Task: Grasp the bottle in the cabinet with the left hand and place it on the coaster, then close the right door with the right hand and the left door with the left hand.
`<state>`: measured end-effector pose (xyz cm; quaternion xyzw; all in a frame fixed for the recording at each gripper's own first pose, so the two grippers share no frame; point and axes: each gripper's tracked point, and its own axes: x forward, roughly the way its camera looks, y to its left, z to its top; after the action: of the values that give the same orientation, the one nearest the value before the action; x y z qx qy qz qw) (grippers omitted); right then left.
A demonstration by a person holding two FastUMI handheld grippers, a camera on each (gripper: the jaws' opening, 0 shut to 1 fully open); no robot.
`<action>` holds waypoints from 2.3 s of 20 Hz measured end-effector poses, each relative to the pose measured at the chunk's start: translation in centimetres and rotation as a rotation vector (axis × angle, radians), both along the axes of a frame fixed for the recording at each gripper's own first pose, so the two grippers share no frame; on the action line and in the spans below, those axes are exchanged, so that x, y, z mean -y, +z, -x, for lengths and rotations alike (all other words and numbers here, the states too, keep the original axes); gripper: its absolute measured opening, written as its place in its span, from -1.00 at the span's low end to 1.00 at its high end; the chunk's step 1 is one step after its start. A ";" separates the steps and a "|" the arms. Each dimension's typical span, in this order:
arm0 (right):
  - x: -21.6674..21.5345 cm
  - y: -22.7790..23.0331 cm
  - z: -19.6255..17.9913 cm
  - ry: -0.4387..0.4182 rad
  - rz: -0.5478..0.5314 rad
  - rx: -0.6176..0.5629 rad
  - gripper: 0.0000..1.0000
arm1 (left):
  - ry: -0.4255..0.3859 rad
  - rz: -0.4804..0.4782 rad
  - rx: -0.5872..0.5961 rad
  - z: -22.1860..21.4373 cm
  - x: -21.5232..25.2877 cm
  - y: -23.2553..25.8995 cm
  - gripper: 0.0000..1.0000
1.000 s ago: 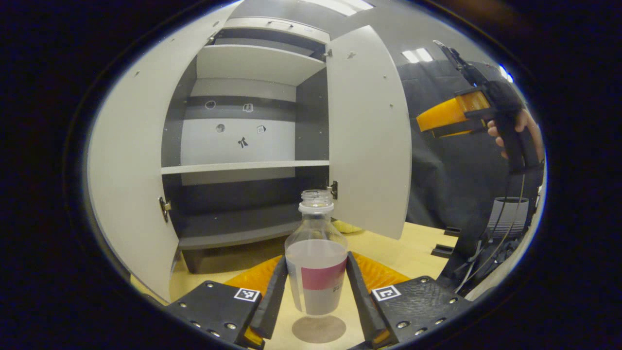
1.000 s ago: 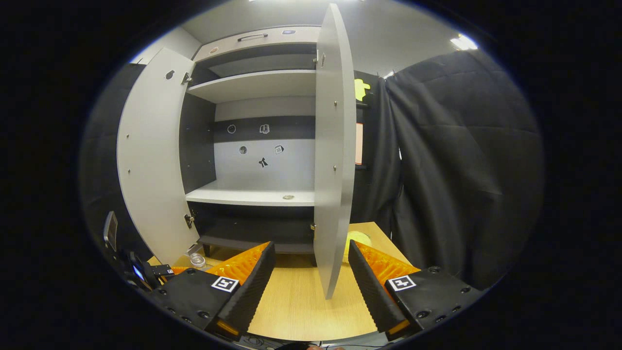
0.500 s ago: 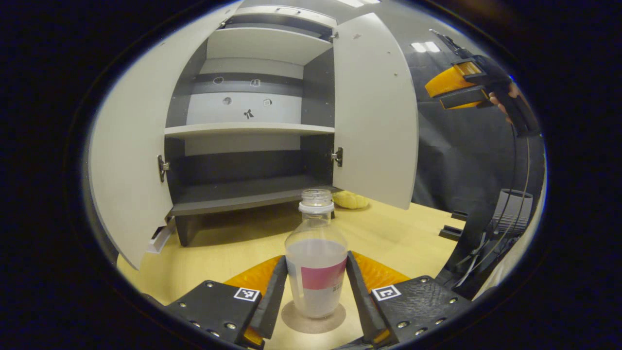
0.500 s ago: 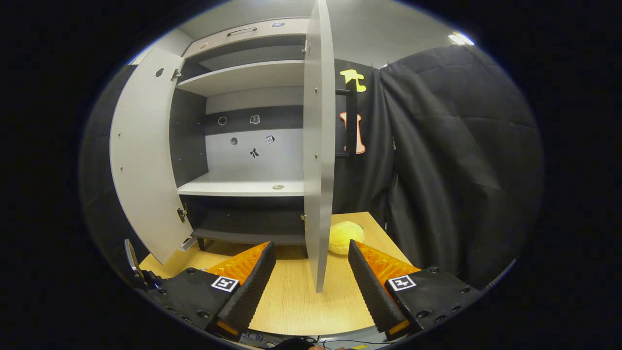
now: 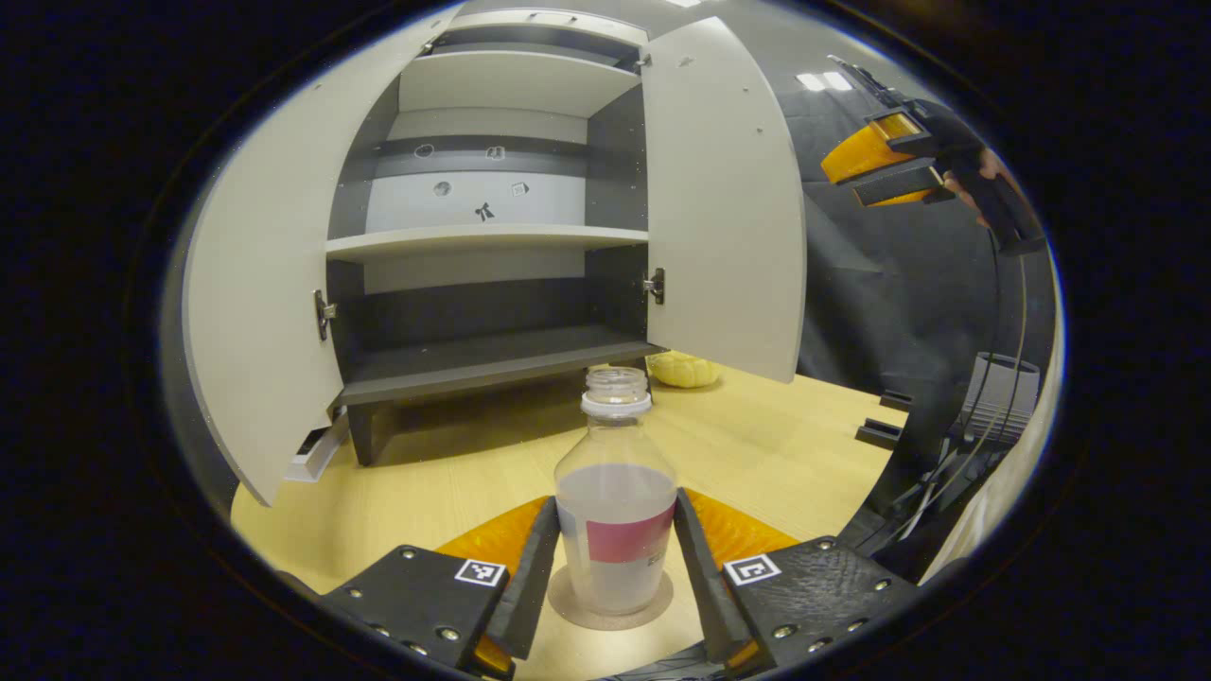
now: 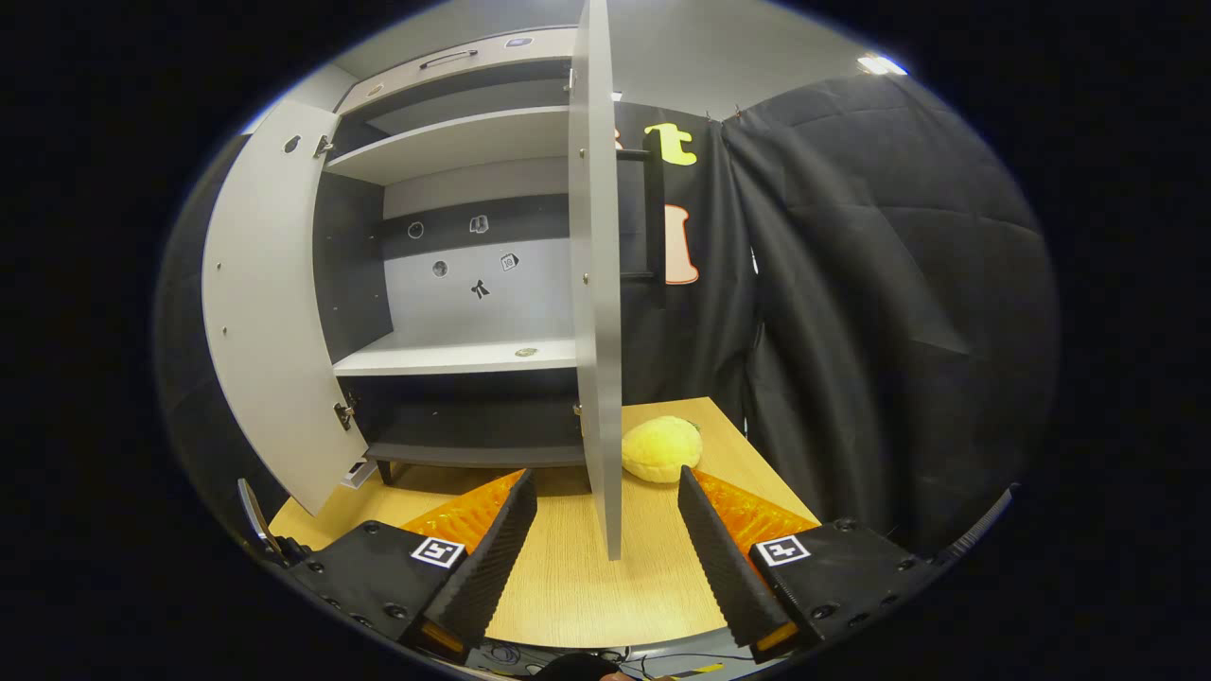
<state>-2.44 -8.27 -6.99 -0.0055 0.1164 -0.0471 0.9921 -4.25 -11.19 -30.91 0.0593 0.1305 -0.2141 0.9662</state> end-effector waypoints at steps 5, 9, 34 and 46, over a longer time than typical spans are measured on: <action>1.0 -0.3 0.4 -0.039 -0.013 0.008 0.92 | 0.012 -0.005 0.025 0.2 -0.3 1.9 0.70; 2.2 -0.3 0.7 -0.075 -0.045 0.020 0.92 | -0.011 0.017 0.044 1.1 0.2 5.5 0.90; 9.9 16.7 -9.8 0.140 0.026 0.299 0.84 | 0.589 0.033 0.171 -0.8 -1.7 35.0 0.89; 7.8 18.0 -11.8 0.233 0.055 0.317 0.90 | 0.773 0.032 0.198 1.4 -6.9 36.3 0.89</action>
<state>9.38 -16.08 11.01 -0.0385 -0.0440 0.0646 0.9962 -5.66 -4.31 5.41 0.0110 0.0461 0.1701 0.9843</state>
